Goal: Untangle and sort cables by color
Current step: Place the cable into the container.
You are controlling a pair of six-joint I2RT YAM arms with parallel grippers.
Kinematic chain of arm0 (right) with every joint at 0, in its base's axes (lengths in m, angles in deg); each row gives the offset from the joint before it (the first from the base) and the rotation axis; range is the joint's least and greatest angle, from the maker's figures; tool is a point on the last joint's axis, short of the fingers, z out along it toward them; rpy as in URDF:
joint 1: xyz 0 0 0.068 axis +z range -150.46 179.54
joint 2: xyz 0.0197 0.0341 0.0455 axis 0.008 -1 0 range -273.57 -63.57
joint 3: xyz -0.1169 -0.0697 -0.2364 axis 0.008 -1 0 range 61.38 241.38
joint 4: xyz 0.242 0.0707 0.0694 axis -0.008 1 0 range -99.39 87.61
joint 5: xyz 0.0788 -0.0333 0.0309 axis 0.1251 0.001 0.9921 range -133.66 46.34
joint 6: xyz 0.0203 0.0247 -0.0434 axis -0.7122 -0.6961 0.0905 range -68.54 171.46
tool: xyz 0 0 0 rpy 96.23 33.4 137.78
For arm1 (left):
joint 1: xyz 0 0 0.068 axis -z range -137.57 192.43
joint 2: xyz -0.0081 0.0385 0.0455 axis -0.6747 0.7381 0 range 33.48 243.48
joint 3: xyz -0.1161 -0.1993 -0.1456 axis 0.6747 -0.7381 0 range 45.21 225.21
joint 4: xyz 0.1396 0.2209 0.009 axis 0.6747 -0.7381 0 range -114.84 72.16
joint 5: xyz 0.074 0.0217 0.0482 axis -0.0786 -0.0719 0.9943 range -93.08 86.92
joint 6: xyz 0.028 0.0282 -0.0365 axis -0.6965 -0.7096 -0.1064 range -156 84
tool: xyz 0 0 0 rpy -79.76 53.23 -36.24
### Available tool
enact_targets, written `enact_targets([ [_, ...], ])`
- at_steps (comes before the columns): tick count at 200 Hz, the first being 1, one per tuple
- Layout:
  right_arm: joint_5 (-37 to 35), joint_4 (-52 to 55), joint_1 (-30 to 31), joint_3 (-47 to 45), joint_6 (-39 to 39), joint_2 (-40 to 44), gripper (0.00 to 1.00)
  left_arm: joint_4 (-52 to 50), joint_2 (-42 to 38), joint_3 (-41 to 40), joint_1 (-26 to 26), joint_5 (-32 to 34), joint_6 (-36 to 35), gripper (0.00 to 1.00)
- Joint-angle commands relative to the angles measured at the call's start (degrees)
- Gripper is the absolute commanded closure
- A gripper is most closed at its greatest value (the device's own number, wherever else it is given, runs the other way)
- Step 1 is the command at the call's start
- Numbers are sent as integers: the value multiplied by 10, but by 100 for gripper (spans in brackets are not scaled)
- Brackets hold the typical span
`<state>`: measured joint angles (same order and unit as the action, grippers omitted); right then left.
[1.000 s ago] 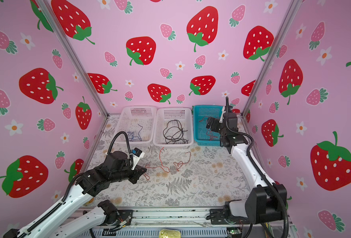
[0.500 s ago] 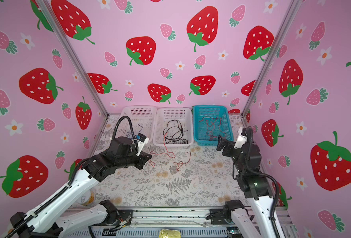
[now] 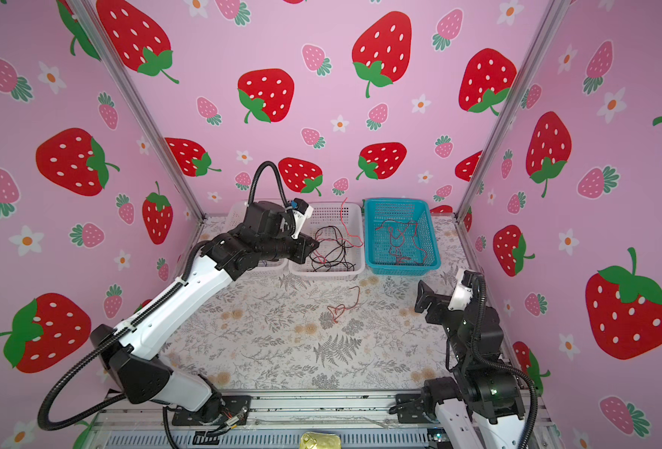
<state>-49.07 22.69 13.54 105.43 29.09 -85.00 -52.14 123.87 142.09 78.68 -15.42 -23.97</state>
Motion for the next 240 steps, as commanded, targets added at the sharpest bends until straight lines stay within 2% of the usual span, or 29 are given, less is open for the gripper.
enact_targets([
  [1, -7, 4, 3, -18, -4, 22, 1, 0, 66, 93, 8, -24, -1, 100],
  [15, -5, 2, 2, -28, -5, 33, 1, -11, 124, 156, 13, -28, -2, 100],
  [37, -40, 9, 2, -30, -17, 49, 1, -18, 206, 242, 20, -33, 5, 100],
  [105, -39, 12, 3, -37, -20, 46, 1, -13, 445, 493, 44, -38, 53, 100],
  [157, -38, 9, 3, -41, -20, 48, 1, 68, 515, 511, 45, -35, 89, 100],
  [240, -39, 3, 3, -44, -19, 48, 1, 65, 570, 510, 60, -28, 91, 100],
])
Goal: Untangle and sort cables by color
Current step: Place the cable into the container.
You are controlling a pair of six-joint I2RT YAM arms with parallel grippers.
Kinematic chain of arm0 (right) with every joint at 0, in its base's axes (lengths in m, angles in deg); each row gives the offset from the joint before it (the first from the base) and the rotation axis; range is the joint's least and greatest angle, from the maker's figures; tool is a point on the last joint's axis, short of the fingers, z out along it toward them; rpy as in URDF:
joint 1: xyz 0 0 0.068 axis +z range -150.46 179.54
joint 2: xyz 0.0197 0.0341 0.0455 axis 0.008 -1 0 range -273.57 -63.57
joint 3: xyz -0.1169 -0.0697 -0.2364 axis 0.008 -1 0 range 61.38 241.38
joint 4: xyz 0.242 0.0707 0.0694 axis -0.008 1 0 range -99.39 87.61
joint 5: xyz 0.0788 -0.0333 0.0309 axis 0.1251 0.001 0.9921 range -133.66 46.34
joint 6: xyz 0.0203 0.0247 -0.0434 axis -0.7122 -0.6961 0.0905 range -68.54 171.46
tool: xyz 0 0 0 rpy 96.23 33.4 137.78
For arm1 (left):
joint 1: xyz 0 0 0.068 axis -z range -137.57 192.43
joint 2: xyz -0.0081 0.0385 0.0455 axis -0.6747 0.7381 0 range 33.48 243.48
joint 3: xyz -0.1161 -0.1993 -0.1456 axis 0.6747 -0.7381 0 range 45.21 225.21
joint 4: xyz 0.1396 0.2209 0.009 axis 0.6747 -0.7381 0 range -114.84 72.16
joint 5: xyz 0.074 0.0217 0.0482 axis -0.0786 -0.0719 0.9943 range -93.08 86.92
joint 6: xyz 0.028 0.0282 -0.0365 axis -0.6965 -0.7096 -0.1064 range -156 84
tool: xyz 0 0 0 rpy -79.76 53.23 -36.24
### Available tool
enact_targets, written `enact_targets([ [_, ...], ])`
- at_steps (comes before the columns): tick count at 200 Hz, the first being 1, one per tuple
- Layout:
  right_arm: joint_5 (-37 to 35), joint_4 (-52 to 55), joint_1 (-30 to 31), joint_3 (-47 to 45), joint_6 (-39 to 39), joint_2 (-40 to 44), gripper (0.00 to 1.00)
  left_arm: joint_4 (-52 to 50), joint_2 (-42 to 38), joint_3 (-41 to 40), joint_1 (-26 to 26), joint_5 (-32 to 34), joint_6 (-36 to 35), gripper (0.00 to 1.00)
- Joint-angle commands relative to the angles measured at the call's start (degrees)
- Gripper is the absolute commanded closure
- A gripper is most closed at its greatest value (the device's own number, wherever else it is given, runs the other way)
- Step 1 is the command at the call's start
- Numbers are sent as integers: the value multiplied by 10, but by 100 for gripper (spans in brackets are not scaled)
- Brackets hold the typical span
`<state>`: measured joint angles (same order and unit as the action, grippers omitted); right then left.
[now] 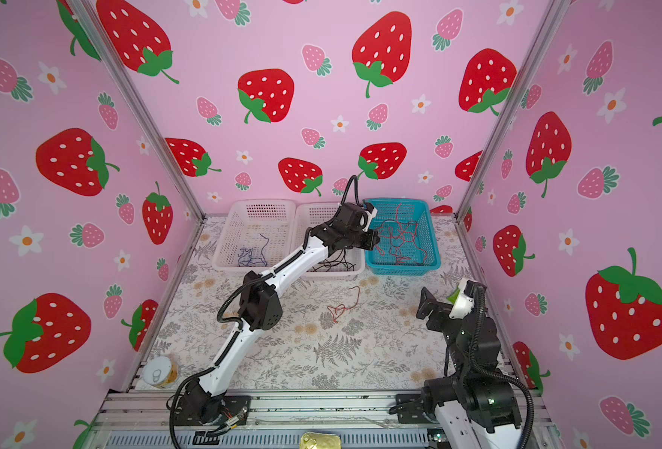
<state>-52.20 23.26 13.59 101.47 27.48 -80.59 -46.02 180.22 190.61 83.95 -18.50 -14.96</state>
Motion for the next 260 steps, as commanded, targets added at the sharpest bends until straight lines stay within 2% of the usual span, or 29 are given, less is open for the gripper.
enact_targets([
  [1, -8, -3, 3, -4, -3, 4, 1, 4, 7, 25, 8, 3, 1, 100],
  [44, -8, -4, 3, -5, -3, 4, 1, -4, 9, 25, 9, 6, -4, 95],
  [50, -9, -4, 3, -5, -3, 4, 1, -4, 9, 25, 8, 6, -5, 90],
  [114, -10, -5, 3, -6, -4, 5, 1, -12, -6, 25, 9, 10, -19, 75],
  [155, -12, -5, 3, -6, -4, 3, 1, -8, -28, 25, 8, 15, -28, 58],
  [181, -12, -5, 3, -4, -4, 0, 1, -1, -51, 25, 9, 21, -46, 54],
  [225, -10, 0, 3, -1, -5, -4, 1, 6, -102, 15, 8, 44, -100, 26],
  [242, -6, -1, 3, -1, -4, -6, 1, 18, -137, -18, 8, 54, -117, 16],
  [260, 1, -1, 3, 0, -3, -7, 1, 37, -180, -66, 8, 66, -132, 0],
])
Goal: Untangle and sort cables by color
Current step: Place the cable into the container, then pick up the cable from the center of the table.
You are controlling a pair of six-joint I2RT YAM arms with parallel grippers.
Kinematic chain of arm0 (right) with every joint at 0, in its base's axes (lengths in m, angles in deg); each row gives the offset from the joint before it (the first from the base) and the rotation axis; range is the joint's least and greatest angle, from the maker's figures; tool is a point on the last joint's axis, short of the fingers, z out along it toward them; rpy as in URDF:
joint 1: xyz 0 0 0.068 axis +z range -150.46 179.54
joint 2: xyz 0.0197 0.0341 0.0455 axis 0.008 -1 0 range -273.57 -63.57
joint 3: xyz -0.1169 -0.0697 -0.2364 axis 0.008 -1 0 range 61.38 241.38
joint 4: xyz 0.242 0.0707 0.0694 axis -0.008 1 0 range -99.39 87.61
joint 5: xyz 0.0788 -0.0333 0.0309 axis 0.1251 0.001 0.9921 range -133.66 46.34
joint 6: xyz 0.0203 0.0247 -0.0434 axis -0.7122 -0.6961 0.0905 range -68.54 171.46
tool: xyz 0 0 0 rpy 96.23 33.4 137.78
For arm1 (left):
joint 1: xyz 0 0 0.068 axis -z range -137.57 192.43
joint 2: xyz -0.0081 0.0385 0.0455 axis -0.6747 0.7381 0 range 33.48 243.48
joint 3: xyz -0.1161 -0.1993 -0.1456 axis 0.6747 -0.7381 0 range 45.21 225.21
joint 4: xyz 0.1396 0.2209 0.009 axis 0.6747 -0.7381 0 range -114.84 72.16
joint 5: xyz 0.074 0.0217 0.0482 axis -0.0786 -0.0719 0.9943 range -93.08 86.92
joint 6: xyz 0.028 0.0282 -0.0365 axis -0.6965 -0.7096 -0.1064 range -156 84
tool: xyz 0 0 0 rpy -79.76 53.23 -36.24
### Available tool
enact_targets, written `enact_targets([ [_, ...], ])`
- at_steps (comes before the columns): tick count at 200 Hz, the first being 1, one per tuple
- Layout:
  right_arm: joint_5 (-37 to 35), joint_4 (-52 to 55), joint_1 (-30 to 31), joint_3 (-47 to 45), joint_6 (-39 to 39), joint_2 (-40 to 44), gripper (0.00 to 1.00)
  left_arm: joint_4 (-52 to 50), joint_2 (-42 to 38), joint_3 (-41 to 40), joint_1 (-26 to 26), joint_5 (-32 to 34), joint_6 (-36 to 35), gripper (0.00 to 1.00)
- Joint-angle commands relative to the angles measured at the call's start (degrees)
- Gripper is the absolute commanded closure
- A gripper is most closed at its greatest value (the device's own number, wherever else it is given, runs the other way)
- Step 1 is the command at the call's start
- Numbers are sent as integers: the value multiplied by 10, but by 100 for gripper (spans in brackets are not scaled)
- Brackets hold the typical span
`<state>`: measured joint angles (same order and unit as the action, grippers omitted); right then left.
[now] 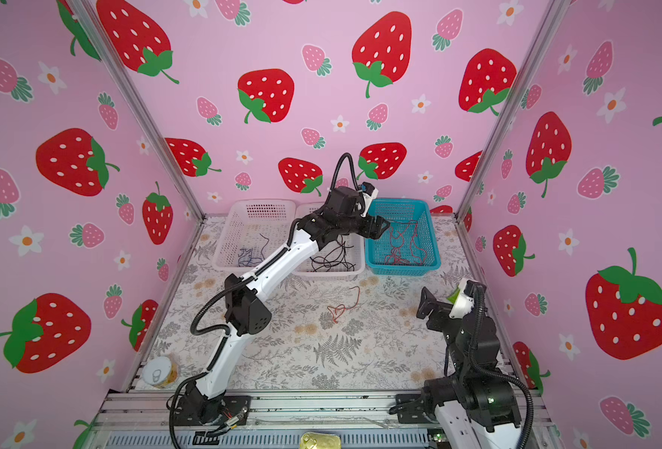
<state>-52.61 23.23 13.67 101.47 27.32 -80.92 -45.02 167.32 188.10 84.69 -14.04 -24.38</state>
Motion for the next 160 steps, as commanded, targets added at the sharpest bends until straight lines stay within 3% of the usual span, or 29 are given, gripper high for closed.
enact_targets([
  [1, 5, -1, 2, 0, -1, -4, 1, 28, -54, -44, 0, 21, -38, 0],
  [36, 35, -11, 3, 0, 15, -17, 1, 51, -149, -146, 1, 50, -58, 1],
  [71, 91, -28, 8, 16, 40, -45, 1, 103, -277, -317, 9, 99, -75, 1],
  [114, 106, -37, 7, 25, -2, -69, 1, 61, -390, -426, 10, 182, -57, 1],
  [138, 115, -59, 7, 27, -69, -66, 1, 52, -465, -503, 8, 207, -38, 1],
  [160, 124, -73, 7, 27, -74, -85, 1, 50, -543, -590, 4, 222, -17, 1],
])
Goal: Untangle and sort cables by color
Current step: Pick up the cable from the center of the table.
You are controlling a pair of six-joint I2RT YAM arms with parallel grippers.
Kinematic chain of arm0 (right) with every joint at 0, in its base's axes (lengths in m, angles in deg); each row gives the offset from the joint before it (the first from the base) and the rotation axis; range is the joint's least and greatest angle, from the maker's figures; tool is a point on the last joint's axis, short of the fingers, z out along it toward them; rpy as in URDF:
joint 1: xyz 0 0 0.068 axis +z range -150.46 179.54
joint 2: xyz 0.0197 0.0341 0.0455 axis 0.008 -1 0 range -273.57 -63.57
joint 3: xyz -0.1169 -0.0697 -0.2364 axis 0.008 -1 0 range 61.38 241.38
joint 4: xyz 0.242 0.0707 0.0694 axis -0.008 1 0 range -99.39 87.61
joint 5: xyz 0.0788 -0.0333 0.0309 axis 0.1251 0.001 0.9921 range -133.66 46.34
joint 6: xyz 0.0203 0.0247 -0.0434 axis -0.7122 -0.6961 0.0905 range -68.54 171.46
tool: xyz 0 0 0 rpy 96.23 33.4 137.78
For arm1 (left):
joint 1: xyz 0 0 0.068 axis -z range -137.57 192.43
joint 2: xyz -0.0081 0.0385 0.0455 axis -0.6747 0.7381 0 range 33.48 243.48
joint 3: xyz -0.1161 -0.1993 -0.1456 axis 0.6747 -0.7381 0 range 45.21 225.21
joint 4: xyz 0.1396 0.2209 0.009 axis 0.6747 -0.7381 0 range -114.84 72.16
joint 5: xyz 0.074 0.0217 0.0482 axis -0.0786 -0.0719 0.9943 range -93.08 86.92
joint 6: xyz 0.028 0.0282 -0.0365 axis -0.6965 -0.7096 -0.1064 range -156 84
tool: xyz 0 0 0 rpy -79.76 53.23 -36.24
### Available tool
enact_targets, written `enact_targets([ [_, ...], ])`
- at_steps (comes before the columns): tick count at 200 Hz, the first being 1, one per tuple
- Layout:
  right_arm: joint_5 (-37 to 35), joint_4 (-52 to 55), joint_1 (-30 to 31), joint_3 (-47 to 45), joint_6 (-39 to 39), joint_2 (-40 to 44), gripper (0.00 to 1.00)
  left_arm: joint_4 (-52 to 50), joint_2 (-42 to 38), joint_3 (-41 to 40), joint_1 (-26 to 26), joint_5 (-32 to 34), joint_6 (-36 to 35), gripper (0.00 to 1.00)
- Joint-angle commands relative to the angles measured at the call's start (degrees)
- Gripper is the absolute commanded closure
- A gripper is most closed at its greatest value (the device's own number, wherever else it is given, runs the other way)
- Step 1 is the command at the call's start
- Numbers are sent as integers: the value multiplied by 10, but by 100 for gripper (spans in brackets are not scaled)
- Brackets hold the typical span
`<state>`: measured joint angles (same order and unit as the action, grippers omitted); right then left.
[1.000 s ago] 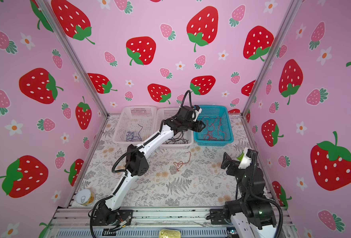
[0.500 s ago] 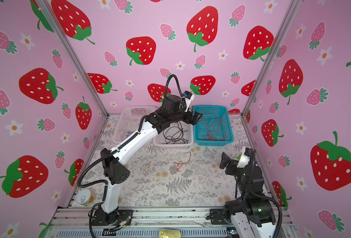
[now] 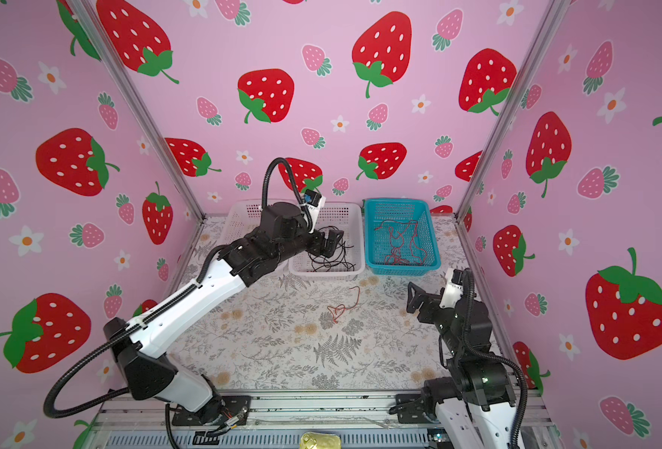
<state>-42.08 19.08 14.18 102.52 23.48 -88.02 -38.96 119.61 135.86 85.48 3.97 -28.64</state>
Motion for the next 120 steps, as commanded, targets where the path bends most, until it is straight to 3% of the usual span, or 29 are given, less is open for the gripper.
enact_targets([
  [1, 19, -31, 2, 17, -35, -17, 1, -11, -70, -72, -4, 43, 27, 1],
  [41, 81, -45, 3, 21, -38, -101, 1, -51, -201, -206, -15, 75, 36, 1],
  [92, 72, -78, 10, 4, -42, -139, 1, -63, -353, -366, -44, 103, 39, 1],
  [120, 37, -92, 52, -4, -54, -170, 0, -57, -397, -422, -51, 109, 49, 1],
])
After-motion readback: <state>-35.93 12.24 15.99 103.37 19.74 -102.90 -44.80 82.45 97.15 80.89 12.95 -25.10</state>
